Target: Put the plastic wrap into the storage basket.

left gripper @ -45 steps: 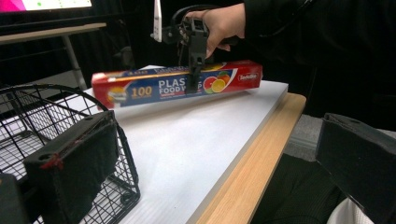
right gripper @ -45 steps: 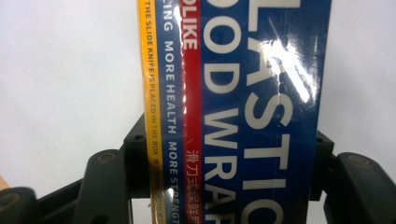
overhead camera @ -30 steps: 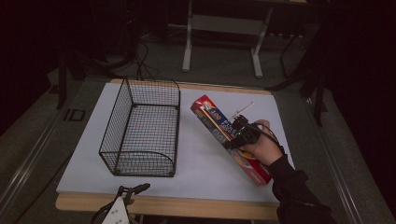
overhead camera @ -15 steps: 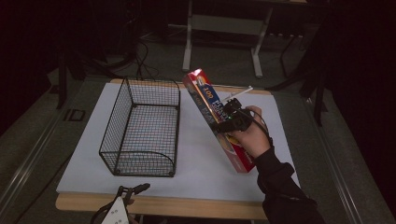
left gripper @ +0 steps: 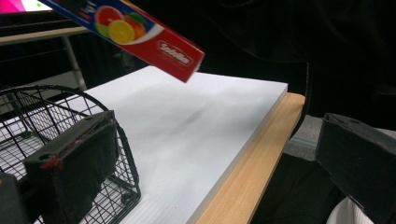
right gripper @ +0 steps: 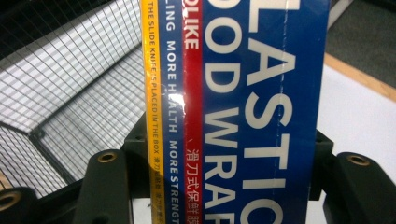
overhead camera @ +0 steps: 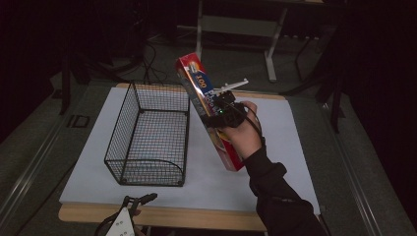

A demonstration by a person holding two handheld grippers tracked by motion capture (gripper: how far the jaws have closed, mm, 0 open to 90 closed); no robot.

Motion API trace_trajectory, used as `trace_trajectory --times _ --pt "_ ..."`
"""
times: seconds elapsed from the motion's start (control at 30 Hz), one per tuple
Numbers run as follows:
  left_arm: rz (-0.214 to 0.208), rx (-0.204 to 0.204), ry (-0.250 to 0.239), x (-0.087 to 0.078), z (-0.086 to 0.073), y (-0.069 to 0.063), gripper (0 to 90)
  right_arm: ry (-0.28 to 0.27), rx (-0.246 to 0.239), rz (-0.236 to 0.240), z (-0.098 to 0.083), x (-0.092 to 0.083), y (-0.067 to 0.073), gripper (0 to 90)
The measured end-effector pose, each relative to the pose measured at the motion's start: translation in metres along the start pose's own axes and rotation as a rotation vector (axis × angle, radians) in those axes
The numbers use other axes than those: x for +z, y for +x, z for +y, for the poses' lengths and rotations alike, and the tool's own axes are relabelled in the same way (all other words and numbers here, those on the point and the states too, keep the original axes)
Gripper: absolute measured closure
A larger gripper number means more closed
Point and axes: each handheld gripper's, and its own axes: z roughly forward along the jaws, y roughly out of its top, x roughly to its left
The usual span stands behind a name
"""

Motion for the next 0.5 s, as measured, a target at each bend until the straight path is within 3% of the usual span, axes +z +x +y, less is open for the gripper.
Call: trace_trajectory --times 0.23,0.5 --pt "-0.001 -0.004 -0.004 -0.001 0.0 0.0 0.2 -0.053 -0.029 -0.016 0.017 0.003 0.021 40.0" --pt "-0.001 -0.003 -0.005 -0.003 0.0 0.0 0.2 -0.095 -0.023 -0.001 0.037 0.012 0.04 40.0"
